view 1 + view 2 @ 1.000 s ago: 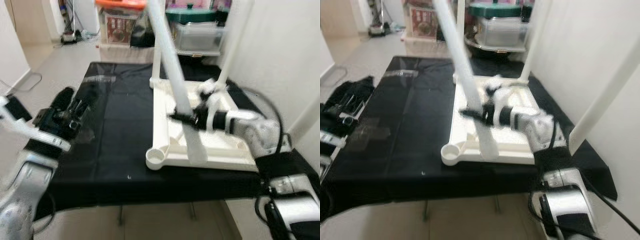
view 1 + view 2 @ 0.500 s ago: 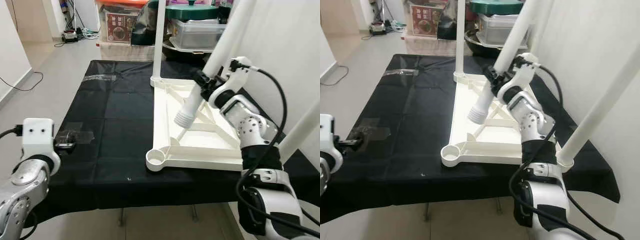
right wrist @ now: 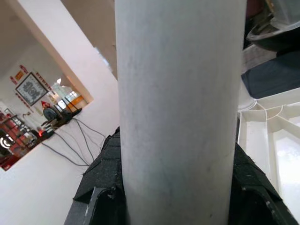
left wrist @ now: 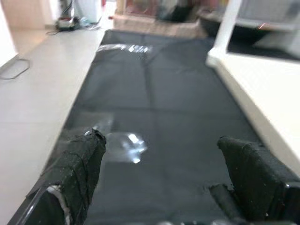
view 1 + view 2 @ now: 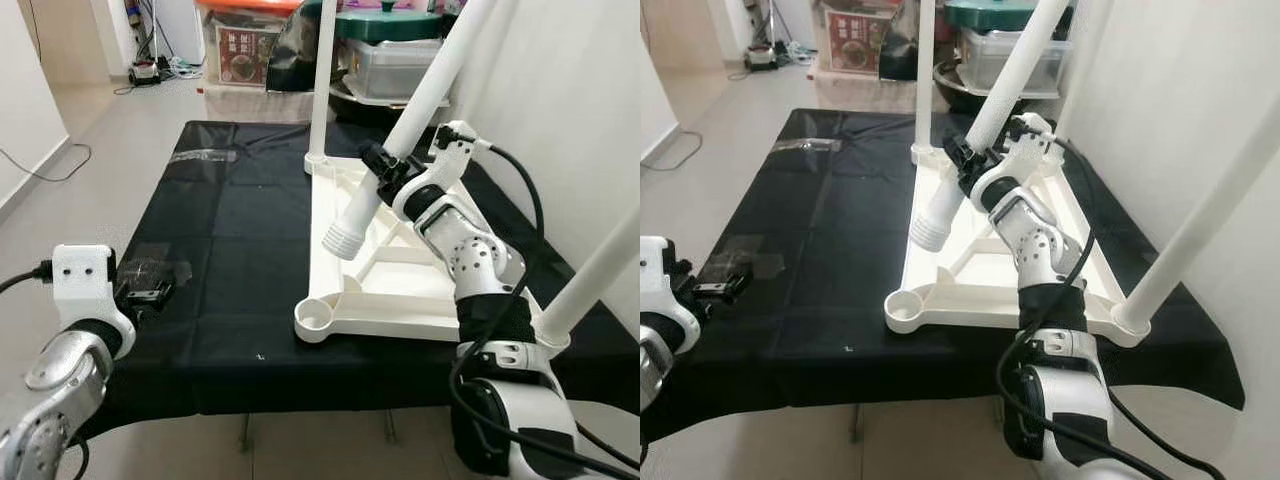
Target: Building children table
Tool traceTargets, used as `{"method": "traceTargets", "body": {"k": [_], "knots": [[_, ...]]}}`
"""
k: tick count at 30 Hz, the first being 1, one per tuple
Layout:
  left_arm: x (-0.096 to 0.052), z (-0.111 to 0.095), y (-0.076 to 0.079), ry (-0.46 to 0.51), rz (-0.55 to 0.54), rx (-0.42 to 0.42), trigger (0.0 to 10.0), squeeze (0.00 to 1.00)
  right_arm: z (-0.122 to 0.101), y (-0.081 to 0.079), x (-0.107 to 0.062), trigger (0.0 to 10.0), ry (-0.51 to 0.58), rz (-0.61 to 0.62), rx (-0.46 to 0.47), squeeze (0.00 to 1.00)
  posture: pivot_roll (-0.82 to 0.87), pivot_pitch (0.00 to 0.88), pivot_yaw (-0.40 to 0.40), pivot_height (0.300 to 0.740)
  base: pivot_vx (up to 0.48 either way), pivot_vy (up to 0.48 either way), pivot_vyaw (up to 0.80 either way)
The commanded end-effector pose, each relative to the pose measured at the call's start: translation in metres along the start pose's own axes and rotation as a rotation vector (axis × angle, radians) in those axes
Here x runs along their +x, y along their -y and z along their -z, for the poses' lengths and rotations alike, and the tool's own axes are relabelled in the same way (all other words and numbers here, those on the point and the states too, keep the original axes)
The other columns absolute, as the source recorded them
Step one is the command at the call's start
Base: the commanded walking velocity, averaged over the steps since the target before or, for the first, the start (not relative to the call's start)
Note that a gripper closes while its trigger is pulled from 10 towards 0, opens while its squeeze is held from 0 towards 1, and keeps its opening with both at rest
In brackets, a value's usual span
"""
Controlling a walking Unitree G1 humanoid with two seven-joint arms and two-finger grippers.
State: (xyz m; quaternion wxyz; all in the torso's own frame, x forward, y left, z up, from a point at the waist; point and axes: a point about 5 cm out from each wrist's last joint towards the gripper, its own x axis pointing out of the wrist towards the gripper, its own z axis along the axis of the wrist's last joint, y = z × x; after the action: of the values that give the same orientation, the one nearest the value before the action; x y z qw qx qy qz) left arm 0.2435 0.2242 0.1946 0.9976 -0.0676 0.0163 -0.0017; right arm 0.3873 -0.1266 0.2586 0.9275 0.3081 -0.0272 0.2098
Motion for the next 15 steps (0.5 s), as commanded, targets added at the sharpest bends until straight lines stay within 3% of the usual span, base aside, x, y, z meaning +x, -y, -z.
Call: {"method": "traceTargets", "body": {"k": [1,6,10,15], "knots": [[-0.002,-0.001,0.001,0.017,0.015,-0.02,10.0,0.0,-0.003,-0.002,-0.002,10.0,0.029,-0.009,-0.003,0.0,0.05,0.0,-0.054,0.74,0.0,0.0,0.0],[-0.004,0.001,0.006,0.032,0.072,-0.06,10.0,0.0,-0.001,-0.008,-0.003,10.0,0.032,-0.075,-0.012,0.0,0.05,0.0,-0.055,0.74,0.0,0.0,0.0],[-0.011,-0.003,0.027,0.069,0.308,-0.104,10.0,0.0,0.003,-0.051,-0.018,10.0,-0.013,-0.519,-0.036,0.0,0.05,0.0,-0.054,0.74,0.0,0.0,0.0],[-0.017,-0.003,0.04,0.064,0.459,-0.094,10.0,0.0,0.004,-0.066,-0.024,10.0,-0.049,-0.677,-0.036,0.0,0.05,0.0,-0.054,0.74,0.0,0.0,0.0]]}}
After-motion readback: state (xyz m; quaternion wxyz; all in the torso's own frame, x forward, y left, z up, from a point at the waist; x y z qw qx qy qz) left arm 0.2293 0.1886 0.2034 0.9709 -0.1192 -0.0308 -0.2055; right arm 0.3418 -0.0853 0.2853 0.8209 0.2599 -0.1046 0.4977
